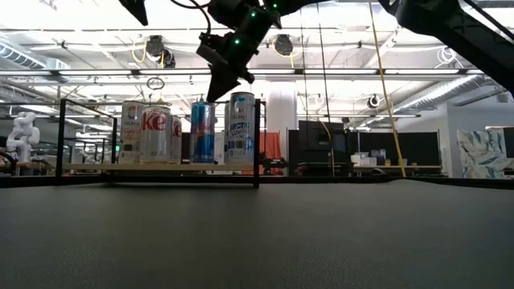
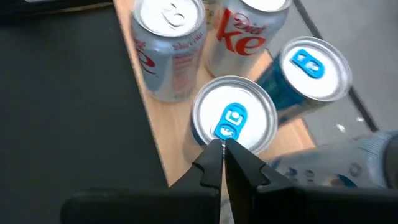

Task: Place canned beverage on shelf
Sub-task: Adjust the soda cans on the shelf

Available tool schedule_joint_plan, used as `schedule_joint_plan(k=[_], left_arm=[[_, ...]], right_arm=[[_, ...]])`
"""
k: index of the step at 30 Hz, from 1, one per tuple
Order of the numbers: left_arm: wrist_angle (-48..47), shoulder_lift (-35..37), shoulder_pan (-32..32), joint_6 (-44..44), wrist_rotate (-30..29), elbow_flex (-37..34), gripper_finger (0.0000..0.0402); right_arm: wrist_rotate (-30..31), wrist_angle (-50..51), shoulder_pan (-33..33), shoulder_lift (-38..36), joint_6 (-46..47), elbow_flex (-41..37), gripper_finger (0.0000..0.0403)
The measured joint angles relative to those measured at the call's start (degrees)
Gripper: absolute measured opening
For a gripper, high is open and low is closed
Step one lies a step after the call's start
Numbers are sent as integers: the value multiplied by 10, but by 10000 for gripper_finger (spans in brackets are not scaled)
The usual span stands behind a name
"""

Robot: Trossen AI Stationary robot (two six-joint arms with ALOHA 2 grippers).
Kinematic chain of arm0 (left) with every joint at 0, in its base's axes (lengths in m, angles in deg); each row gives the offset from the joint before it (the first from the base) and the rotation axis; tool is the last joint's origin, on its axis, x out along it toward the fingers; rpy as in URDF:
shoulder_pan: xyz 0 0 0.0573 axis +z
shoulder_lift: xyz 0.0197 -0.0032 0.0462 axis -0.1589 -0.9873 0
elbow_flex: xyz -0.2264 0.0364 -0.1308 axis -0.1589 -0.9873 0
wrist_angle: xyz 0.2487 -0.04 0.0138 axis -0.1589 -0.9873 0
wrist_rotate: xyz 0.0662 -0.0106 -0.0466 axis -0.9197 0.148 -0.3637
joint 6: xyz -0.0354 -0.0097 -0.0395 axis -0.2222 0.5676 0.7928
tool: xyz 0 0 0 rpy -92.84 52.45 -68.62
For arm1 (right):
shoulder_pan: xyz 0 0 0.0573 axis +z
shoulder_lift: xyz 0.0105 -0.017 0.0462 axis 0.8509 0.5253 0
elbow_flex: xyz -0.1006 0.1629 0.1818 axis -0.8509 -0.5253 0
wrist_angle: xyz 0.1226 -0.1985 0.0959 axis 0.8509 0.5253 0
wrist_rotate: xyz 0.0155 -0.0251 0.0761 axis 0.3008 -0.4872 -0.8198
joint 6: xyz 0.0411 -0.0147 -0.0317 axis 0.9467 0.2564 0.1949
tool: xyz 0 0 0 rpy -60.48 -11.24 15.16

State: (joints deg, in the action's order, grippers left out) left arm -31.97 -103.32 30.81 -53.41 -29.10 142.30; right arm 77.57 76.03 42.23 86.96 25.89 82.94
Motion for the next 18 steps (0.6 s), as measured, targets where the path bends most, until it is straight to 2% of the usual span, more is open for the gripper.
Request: schedule_joint_plan(k=[3,18], left_arm=[[0,0,0,0,0,0,373],[0,0,0,-4,0,0,373]], right_arm=[[-16,-11,0,1,0,0,0],[-16,-20,-8,2,-7,-1,0]])
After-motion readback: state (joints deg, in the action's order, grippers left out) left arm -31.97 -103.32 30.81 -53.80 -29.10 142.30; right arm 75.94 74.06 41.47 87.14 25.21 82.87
